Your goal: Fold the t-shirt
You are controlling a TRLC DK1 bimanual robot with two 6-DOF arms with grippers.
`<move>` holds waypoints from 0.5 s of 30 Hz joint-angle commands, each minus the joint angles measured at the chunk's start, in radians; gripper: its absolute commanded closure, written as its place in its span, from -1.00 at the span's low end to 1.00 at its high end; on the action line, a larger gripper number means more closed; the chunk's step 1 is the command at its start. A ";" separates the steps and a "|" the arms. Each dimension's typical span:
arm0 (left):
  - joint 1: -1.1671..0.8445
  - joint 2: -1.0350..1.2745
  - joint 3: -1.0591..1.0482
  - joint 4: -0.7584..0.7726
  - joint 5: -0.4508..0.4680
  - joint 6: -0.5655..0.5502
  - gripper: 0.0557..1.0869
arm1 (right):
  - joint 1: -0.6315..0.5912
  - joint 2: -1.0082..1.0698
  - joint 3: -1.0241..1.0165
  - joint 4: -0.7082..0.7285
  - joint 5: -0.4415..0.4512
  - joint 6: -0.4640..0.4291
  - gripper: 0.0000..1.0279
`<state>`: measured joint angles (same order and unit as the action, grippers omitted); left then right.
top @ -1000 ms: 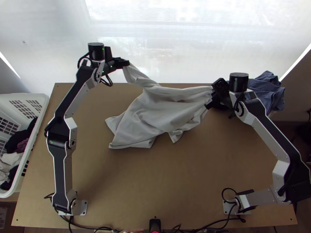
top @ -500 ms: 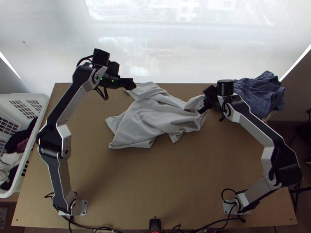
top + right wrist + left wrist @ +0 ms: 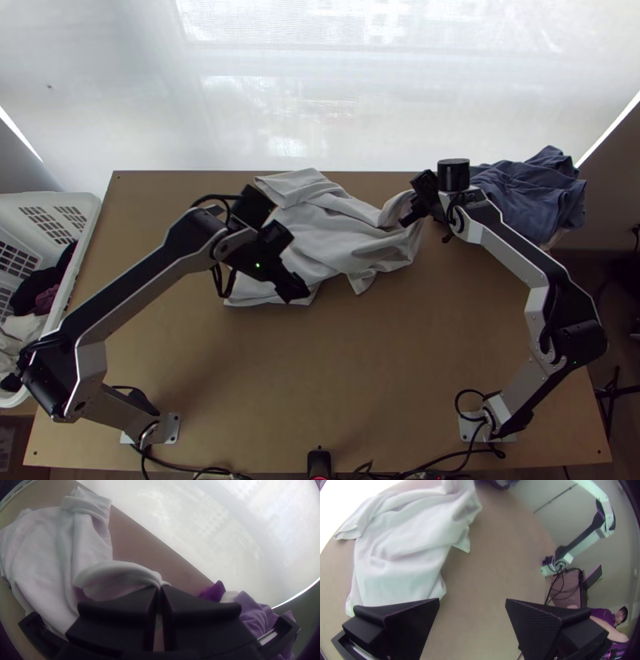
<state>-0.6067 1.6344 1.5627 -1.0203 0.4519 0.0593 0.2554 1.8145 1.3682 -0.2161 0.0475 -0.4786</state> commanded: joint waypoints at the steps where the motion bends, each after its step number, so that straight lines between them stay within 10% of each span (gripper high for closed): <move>1: -0.137 -0.015 -0.182 0.127 -0.110 0.004 -0.87 | 0.010 0.008 0.022 0.001 0.000 0.025 0.95; 15: -0.142 0.110 -0.268 0.313 -0.220 -0.018 -0.86 | 0.013 -0.011 0.025 -0.002 0.000 0.021 0.95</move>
<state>-0.7380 1.6905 1.3262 -0.7723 0.2676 0.0479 0.2672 1.8168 1.3914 -0.2169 0.0475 -0.4530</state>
